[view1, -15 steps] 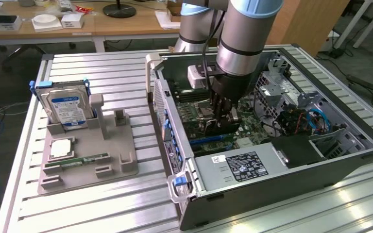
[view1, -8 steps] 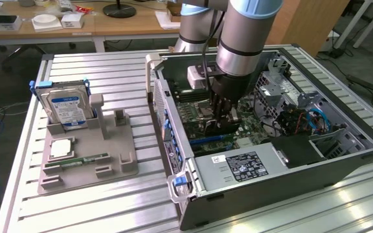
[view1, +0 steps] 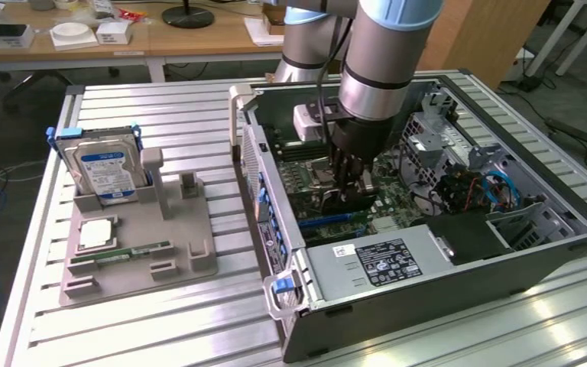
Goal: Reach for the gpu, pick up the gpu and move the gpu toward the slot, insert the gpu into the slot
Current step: 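Insert the gpu into the slot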
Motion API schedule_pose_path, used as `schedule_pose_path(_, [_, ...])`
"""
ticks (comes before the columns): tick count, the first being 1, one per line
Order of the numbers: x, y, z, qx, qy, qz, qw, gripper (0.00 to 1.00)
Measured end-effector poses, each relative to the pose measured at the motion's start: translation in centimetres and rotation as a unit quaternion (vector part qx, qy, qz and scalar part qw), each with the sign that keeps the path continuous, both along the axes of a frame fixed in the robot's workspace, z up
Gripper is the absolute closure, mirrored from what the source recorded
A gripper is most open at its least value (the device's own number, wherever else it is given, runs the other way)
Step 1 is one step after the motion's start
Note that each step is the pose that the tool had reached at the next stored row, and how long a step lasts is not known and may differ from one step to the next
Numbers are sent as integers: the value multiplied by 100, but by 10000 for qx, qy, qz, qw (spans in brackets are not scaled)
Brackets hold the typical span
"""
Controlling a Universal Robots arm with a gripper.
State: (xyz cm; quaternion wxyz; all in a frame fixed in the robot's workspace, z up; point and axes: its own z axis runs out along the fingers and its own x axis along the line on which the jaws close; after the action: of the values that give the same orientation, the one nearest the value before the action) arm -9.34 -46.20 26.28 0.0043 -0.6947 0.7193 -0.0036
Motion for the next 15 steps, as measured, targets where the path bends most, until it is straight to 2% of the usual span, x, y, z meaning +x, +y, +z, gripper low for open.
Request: schedule_pose_path(15, [-15,2,-39,1,0,0,10000,74])
